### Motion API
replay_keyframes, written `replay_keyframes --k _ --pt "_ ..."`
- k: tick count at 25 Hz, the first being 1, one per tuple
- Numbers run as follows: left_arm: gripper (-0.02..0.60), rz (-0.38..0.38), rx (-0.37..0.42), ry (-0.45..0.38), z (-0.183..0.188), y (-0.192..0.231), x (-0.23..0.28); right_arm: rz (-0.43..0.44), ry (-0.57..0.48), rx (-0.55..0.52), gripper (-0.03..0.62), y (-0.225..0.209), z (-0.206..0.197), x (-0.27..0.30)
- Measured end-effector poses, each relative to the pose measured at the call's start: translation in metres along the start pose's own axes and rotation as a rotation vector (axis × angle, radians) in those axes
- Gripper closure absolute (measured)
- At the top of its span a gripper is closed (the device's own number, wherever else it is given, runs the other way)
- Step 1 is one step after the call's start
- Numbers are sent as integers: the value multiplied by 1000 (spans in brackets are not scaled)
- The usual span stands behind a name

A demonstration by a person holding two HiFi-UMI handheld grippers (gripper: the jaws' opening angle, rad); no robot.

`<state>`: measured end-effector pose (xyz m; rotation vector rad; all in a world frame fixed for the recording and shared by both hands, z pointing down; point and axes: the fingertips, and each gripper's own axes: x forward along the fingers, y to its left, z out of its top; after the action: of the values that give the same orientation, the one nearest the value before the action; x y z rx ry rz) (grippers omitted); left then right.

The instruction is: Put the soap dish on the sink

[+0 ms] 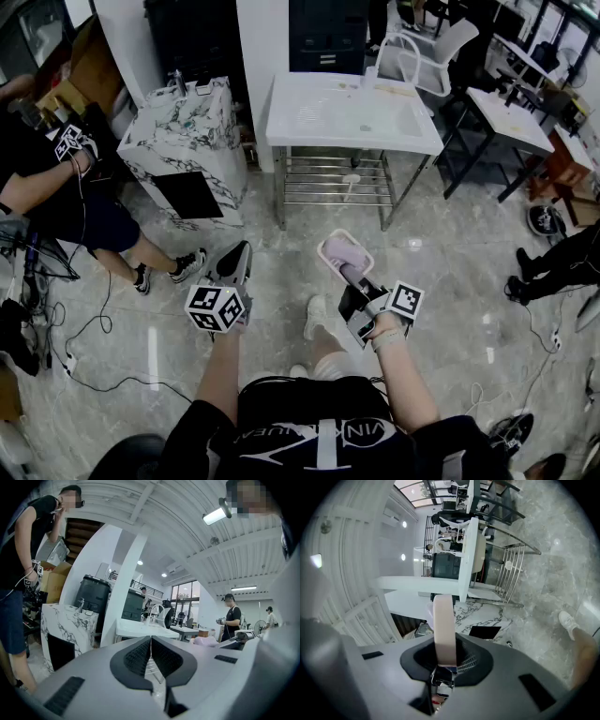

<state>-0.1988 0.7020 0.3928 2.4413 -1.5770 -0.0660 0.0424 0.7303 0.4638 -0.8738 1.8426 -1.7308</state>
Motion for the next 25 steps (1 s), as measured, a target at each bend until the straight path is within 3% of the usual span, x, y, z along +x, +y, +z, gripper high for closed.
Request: replay_keyframes --k 8,16,25 --pt "563 -45 23 -22 -4 6 67 -1 -21 -36 530 -22 42 29" --pt "563 -68 17 -16 21 33 143 3 -23 -71 530 -11 106 88" --pt "562 -54 1 25 32 54 219 -4 8 -82 530 -11 167 139"
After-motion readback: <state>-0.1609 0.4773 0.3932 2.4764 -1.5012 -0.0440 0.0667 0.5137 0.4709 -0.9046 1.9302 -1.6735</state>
